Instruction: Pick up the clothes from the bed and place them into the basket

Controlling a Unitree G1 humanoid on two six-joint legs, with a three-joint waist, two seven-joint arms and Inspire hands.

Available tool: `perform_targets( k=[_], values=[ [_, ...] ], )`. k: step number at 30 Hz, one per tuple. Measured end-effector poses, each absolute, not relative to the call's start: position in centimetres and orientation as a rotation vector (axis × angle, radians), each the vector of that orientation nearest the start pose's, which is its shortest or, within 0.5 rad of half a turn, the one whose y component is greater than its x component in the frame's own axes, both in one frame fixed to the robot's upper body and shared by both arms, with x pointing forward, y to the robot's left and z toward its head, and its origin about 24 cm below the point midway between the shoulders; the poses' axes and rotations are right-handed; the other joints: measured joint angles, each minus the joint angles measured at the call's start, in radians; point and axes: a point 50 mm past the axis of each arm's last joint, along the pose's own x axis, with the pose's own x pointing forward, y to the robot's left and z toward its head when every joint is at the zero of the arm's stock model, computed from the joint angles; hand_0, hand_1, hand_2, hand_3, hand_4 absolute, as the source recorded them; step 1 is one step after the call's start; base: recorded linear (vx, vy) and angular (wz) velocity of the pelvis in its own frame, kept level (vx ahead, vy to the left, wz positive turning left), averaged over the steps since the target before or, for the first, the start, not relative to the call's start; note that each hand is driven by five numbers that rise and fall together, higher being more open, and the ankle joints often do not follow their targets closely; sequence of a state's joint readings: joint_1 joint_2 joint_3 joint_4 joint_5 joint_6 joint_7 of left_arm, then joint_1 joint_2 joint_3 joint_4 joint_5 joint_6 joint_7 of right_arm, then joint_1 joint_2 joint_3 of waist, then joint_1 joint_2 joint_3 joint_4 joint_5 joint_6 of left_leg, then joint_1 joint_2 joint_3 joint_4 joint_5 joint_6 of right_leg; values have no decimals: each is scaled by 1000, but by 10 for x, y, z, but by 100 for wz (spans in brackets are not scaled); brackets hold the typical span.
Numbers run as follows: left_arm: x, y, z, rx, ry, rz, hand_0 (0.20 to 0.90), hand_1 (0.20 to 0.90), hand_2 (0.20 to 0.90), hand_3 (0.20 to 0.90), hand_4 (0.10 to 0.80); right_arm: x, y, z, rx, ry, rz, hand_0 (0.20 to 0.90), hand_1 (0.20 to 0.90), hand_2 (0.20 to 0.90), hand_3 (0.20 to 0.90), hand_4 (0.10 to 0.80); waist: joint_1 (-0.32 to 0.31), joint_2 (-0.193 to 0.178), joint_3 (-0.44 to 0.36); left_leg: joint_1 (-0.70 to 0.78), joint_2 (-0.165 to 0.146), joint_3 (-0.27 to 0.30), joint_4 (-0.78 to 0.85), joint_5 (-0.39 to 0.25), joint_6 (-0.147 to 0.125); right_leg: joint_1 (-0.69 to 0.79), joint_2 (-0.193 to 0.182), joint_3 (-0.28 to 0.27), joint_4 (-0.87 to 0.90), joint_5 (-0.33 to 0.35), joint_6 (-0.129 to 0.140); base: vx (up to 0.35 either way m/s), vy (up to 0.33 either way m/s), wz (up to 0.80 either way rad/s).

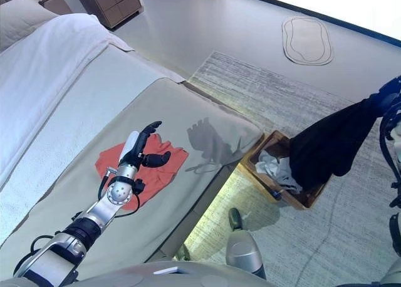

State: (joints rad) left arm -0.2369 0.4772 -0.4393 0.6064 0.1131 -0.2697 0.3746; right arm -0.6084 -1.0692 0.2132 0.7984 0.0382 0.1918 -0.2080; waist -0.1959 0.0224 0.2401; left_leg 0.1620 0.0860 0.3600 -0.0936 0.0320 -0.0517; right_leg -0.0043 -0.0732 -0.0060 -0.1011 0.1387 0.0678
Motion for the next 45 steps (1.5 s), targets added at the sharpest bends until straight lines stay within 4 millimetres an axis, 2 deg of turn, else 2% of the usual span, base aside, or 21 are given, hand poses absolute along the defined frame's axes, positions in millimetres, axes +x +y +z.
perform_targets(
  k=[6,12,15,16,17,18,22,28,40,45],
  values=[
    [272,201,-10,715,51,-35,900,900,900,900,800,294,-415,153,-945,347,-658,300,300,300,200,100,2,6,-3,-3,0,-1,1,0,0,-2,-2,-1,0,0,0,-4,-11,1],
    [271,197,-12,721,54,-61,900,900,900,900,800,284,-423,134,-941,432,-674,300,300,300,200,100,9,49,-24,-17,0,-7,1,0,0,-13,-5,-5,0,0,0,-3,-13,3],
    [270,196,-13,721,54,-64,900,900,900,900,800,283,-424,133,-952,438,-672,300,300,300,200,100,11,71,-20,-20,1,-8,0,0,0,-15,-6,-8,-1,0,0,0,0,0],
    [270,196,-13,720,54,-65,900,900,900,900,800,283,-424,133,-953,439,-673,382,382,382,296,196,12,80,-21,-23,1,-8,0,0,0,-18,-6,-9,-1,0,0,0,0,0],
    [270,195,-13,719,54,-65,900,900,900,900,800,283,-424,132,-955,442,-674,733,733,733,705,605,12,90,-22,-29,1,-10,0,0,0,-23,-7,-9,-2,-1,0,0,0,0],
    [271,195,-12,719,52,-65,900,900,900,900,800,282,-425,132,-959,444,-675,900,900,900,900,800,14,99,-18,-31,1,-10,0,0,0,-25,-7,-9,-1,-1,0,0,0,0],
    [270,193,-13,712,52,-67,900,900,900,900,800,279,-428,128,-959,465,-680,900,900,900,900,800,28,131,-15,-33,1,-14,0,0,0,-25,-7,-12,-1,-1,1,22,-11,2],
    [270,193,-13,711,52,-67,900,900,900,900,800,278,-428,125,-974,475,-673,900,900,900,900,800,32,132,-14,-37,2,-28,0,2,1,-23,-7,-28,-2,-1,1,18,-10,7],
    [270,194,-13,710,55,-61,900,900,900,900,800,278,-426,123,-983,488,-644,900,900,900,900,800,60,95,11,-26,3,-44,0,2,1,-2,-4,-37,0,-2,2,16,-1,3],
    [264,197,-18,708,75,-55,900,900,900,900,800,285,-420,130,-985,439,-625,900,900,900,900,800,80,76,22,-17,3,-56,0,3,1,16,-10,-57,0,-2,2,9,5,8]
  ],
)
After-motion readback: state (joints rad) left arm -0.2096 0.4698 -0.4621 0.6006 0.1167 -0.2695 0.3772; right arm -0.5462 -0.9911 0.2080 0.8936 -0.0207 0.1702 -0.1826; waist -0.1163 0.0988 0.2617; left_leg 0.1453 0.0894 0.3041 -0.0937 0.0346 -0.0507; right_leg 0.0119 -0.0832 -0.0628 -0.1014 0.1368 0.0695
